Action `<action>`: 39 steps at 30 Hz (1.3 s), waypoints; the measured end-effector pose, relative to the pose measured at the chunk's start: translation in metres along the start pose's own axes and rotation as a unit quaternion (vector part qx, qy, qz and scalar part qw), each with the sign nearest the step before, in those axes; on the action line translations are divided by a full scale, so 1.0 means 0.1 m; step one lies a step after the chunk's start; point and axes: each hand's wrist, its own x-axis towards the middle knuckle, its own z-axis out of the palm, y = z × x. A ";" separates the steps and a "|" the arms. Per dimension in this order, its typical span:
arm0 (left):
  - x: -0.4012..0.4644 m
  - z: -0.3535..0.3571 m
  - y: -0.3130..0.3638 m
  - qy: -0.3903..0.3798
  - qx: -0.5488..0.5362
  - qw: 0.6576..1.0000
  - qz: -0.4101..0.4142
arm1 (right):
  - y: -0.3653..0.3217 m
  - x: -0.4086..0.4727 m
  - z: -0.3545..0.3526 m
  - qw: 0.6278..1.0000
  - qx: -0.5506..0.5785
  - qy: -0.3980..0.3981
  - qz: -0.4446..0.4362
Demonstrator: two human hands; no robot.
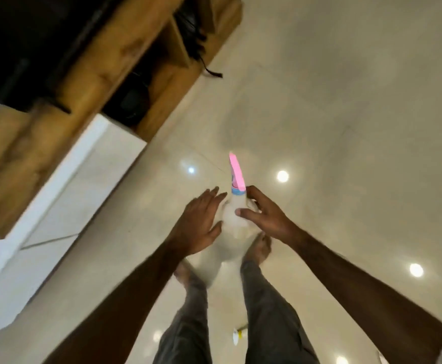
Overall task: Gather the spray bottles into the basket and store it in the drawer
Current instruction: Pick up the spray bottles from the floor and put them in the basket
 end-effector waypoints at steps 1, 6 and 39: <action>-0.21 -0.21 0.00 0.021 -0.021 1.000 -0.001 | -0.27 -0.05 0.10 1.000 -0.005 -0.009 -0.015; -1.28 -0.85 -0.18 0.096 -0.191 0.973 -0.089 | -1.34 -0.26 0.96 0.995 -0.013 -0.070 -0.066; -7.06 -1.21 -5.03 0.366 -0.252 0.802 -0.399 | -3.30 0.95 8.57 0.891 -0.308 -0.255 -0.214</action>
